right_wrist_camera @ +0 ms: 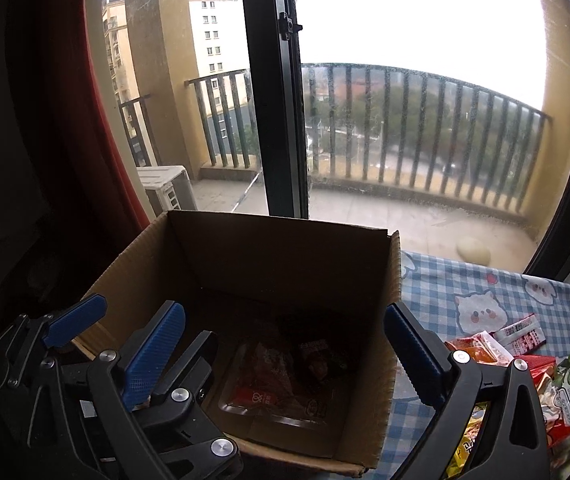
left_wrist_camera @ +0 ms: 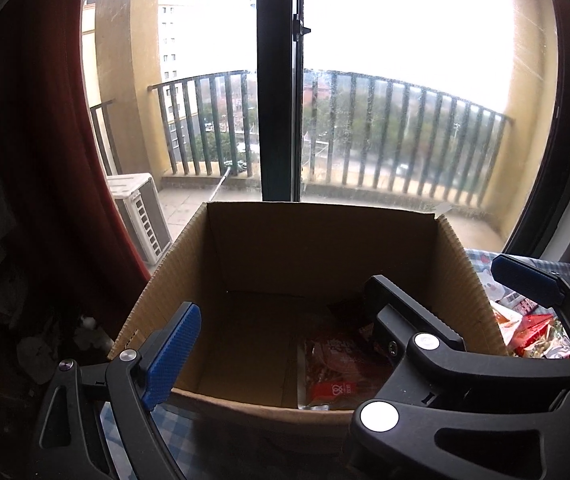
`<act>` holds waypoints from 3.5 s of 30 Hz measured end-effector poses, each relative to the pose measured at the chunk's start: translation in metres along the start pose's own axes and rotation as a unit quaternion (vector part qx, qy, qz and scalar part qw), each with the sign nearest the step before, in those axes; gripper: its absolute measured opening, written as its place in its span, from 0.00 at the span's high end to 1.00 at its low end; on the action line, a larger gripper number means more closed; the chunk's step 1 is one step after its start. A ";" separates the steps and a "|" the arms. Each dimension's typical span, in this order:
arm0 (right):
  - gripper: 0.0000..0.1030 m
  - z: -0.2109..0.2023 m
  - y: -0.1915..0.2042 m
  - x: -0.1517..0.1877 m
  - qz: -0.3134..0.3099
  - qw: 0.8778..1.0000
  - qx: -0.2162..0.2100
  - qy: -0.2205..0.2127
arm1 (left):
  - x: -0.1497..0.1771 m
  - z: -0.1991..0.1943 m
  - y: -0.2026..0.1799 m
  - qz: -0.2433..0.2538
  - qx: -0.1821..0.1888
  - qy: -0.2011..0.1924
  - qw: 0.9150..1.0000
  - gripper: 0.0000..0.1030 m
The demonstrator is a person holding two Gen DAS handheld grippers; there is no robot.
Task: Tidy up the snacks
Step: 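Move both tools back over the snack pile, then grasp the yellow Calbee chip bag with the right tool while the left tool grasps the green-silver packet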
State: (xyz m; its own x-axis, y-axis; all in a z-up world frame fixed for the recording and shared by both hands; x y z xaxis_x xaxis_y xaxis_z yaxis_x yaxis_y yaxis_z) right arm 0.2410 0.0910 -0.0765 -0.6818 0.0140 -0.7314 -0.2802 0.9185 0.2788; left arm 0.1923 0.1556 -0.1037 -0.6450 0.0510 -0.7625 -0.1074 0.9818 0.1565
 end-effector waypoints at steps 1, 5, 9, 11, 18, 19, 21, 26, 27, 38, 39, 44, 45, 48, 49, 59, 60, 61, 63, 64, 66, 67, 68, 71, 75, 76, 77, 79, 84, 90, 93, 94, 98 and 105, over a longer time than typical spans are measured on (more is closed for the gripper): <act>0.02 -0.004 -0.001 0.001 0.000 1.000 0.000 -0.003 | 0.000 -0.004 -0.001 0.001 0.000 -0.004 1.000 0.12; 0.02 -0.023 -0.004 0.002 0.001 1.000 0.001 -0.016 | 0.000 -0.018 -0.006 0.003 0.002 -0.017 1.000 0.12; 0.02 -0.043 -0.008 0.004 -0.001 1.000 0.005 -0.029 | 0.001 -0.032 -0.013 0.003 0.007 -0.031 0.999 0.12; 0.02 -0.053 -0.013 0.005 -0.002 0.999 0.006 -0.033 | 0.002 -0.039 -0.017 0.002 0.012 -0.037 0.999 0.12; 0.01 -0.091 -0.031 0.009 0.003 0.998 0.013 -0.055 | 0.005 -0.066 -0.040 0.014 0.022 -0.061 0.998 0.11; 0.01 -0.096 -0.035 0.010 0.005 0.998 0.014 -0.058 | 0.005 -0.068 -0.043 0.017 0.023 -0.064 0.998 0.11; 0.01 -0.108 -0.043 0.012 0.010 0.998 0.017 -0.065 | 0.006 -0.075 -0.051 0.024 0.028 -0.070 0.997 0.11; 0.00 -0.135 -0.063 0.018 0.014 0.996 0.032 -0.083 | 0.007 -0.085 -0.071 0.031 0.043 -0.084 0.995 0.09; 0.00 -0.141 -0.067 0.020 0.014 0.995 0.036 -0.087 | 0.008 -0.087 -0.076 0.032 0.048 -0.086 0.995 0.08; 0.00 -0.178 -0.121 0.041 0.032 0.991 0.073 -0.107 | 0.015 -0.099 -0.123 0.055 0.084 -0.099 0.990 0.02; 0.00 -0.180 -0.125 0.045 0.033 0.991 0.076 -0.107 | 0.018 -0.100 -0.128 0.057 0.089 -0.099 0.990 0.02; 0.00 -0.186 -0.148 0.056 0.043 0.990 0.088 -0.105 | 0.026 -0.100 -0.151 0.066 0.103 -0.098 0.988 0.00; 0.00 -0.187 -0.152 0.059 0.045 0.989 0.091 -0.105 | 0.028 -0.101 -0.156 0.068 0.104 -0.100 0.987 0.00; 0.00 -0.192 -0.167 0.069 0.049 0.988 0.101 -0.110 | 0.033 -0.105 -0.173 0.075 0.111 -0.103 0.986 0.00; 0.00 -0.194 -0.172 0.072 0.050 0.987 0.104 -0.111 | 0.034 -0.104 -0.184 0.077 0.114 -0.103 0.985 0.00; 0.00 -0.179 -0.212 0.102 0.080 0.989 0.088 -0.088 | 0.060 -0.085 -0.221 0.101 0.133 -0.082 0.983 0.00; 0.00 -0.173 -0.214 0.107 0.082 0.990 0.085 -0.081 | 0.064 -0.082 -0.222 0.107 0.134 -0.077 0.982 0.00; 0.00 -0.168 -0.215 0.112 0.082 0.990 0.083 -0.076 | 0.067 -0.077 -0.224 0.110 0.137 -0.072 0.982 0.00; 0.00 -0.159 -0.219 0.119 0.084 0.990 0.085 -0.069 | 0.076 -0.068 -0.227 0.110 0.141 -0.059 0.982 0.00; 0.00 -0.154 -0.221 0.123 0.086 0.990 0.087 -0.064 | 0.079 -0.063 -0.228 0.110 0.144 -0.052 0.982 0.00; 0.00 -0.145 -0.225 0.129 0.092 0.990 0.091 -0.054 | 0.086 -0.054 -0.232 0.113 0.156 -0.040 0.980 0.00; 0.00 -0.142 -0.228 0.132 0.096 0.990 0.093 -0.051 | 0.089 -0.050 -0.234 0.113 0.161 -0.036 0.980 0.00; 0.00 -0.141 -0.231 0.135 0.100 0.989 0.097 -0.050 | 0.091 -0.048 -0.235 0.112 0.165 -0.033 0.979 0.00; 0.00 -0.146 -0.235 0.141 0.106 0.988 0.100 -0.053 | 0.095 -0.046 -0.240 0.106 0.184 -0.030 0.977 0.01; 0.00 -0.157 -0.242 0.145 0.105 0.986 0.119 -0.055 | 0.098 -0.053 -0.253 0.114 0.201 -0.029 0.973 0.00; 0.00 -0.160 -0.244 0.146 0.108 0.985 0.123 -0.055 | 0.099 -0.055 -0.257 0.117 0.205 -0.029 0.971 0.00; 0.00 -0.163 -0.248 0.148 0.112 0.984 0.127 -0.055 | 0.100 -0.058 -0.261 0.119 0.210 -0.030 0.970 0.00; 0.00 -0.170 -0.253 0.151 0.115 0.983 0.133 -0.055 | 0.102 -0.061 -0.270 0.125 0.219 -0.031 0.967 0.00; 0.00 -0.180 -0.274 0.164 0.136 0.977 0.154 -0.053 | 0.109 -0.065 -0.295 0.145 0.240 -0.027 0.960 0.00; 0.00 -0.195 -0.300 0.173 0.150 0.969 0.185 -0.073 | 0.107 -0.068 -0.316 0.153 0.229 -0.039 0.961 0.00; 0.00 -0.207 -0.320 0.168 0.160 0.960 0.208 -0.092 | 0.100 -0.063 -0.322 0.138 0.228 -0.029 0.963 0.01; 0.00 -0.208 -0.325 0.165 0.162 0.959 0.211 -0.094 | 0.096 -0.061 -0.323 0.133 0.225 -0.029 0.965 0.01; 0.00 -0.212 -0.347 0.151 0.176 0.954 0.220 -0.104 | 0.080 -0.055 -0.329 0.126 0.213 -0.034 0.968 0.00; 0.00 -0.194 -0.372 0.130 0.197 0.954 0.204 -0.096 | 0.066 -0.033 -0.332 0.123 0.190 -0.019 0.974 0.00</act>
State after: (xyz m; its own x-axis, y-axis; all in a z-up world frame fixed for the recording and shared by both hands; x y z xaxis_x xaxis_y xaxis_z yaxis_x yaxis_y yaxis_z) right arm 0.1258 -0.3254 -0.1548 -0.5328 0.4257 -0.7314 0.2845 0.9041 0.3190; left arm 0.1607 -0.1733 -0.1855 -0.5862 0.2929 -0.7554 0.3391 0.9355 0.0996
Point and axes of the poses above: each gripper's, at about its wrist camera, not at the fingertips, and z roughly the way its jaws point, y to its left, x to its underside, the point moved 8 cm from there along z, roughly the way its jaws point, and after that the axes turned 13 degrees about z, right-handed, at the moved point
